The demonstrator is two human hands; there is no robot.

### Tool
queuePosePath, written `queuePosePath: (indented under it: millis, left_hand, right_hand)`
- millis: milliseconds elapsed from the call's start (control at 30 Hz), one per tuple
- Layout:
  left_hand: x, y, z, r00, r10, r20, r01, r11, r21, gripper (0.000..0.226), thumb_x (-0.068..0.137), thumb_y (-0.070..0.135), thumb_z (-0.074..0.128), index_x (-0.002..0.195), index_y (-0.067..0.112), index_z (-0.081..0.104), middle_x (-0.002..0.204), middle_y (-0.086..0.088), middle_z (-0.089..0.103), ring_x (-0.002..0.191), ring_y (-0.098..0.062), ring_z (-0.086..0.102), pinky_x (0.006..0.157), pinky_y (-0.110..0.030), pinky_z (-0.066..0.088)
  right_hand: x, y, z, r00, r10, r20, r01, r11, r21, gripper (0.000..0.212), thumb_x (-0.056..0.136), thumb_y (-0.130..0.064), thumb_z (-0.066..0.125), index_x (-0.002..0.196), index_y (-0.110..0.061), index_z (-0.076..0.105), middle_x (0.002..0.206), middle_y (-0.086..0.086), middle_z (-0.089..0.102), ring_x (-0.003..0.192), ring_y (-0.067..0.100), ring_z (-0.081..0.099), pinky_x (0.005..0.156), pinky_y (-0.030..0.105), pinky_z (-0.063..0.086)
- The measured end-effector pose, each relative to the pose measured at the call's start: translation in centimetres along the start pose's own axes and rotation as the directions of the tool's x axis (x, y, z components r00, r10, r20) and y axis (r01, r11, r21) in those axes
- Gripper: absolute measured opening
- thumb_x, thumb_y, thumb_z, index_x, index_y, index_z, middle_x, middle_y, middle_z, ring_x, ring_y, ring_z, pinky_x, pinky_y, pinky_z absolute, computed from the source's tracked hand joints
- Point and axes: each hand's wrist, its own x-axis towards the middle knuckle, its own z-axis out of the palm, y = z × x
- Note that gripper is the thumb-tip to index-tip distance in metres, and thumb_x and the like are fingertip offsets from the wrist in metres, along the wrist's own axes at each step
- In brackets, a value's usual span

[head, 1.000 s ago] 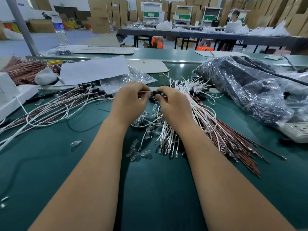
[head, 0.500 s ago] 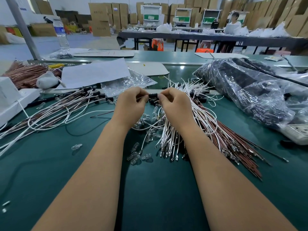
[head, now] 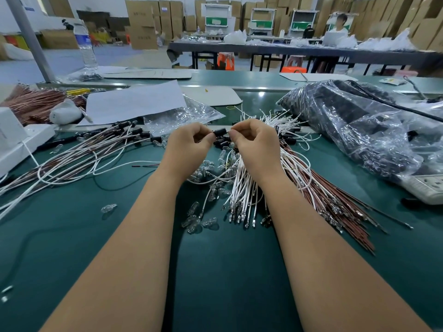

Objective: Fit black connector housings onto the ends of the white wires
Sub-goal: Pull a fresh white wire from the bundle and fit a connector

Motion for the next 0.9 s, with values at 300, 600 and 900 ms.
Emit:
queuePosePath:
  millis: [300, 600, 900]
  left_hand:
    - [-0.2, 0.2, -0.3, 0.999, -0.027, 0.039, 0.029, 0.997, -0.071, 0.008, 0.09, 0.014, 0.066, 0.082, 0.017, 0.067, 0.079, -0.012, 0.07, 0.047, 0.003, 0.045, 0.049, -0.009, 0.036]
    - [-0.5, 0.6, -0.3, 0.996, -0.022, 0.082, 0.029, 0.996, -0.08, 0.009, 0.088, 0.013, 0.065, 0.079, 0.012, 0.067, 0.073, -0.008, 0.071, 0.065, -0.016, 0.06, 0.07, -0.038, 0.054]
    - [-1.0, 1.6, -0.2, 0.998, -0.003, 0.07, 0.015, 0.985, -0.17, 0.011, 0.089, 0.004, 0.063, 0.08, 0.009, 0.067, 0.078, -0.017, 0.069, 0.068, -0.014, 0.06, 0.076, -0.038, 0.054]
  right_hand:
    - [0.0, 0.1, -0.2, 1.0, 0.02, -0.005, -0.02, 1.0, 0.004, 0.012, 0.087, -0.017, 0.07, 0.077, -0.022, 0.067, 0.068, -0.006, 0.066, 0.063, 0.011, 0.063, 0.065, 0.026, 0.053]
    - [0.1, 0.3, -0.1, 1.0, 0.0, -0.001, 0.0, 1.0, 0.006, 0.011, 0.089, -0.013, 0.066, 0.079, -0.019, 0.067, 0.069, -0.002, 0.066, 0.065, 0.016, 0.063, 0.069, 0.039, 0.057]
    - [0.1, 0.2, 0.0, 0.996, 0.094, 0.007, -0.094, 0.99, 0.108, 0.023, 0.089, -0.009, 0.066, 0.074, -0.026, 0.064, 0.07, 0.002, 0.068, 0.072, 0.026, 0.068, 0.077, 0.049, 0.057]
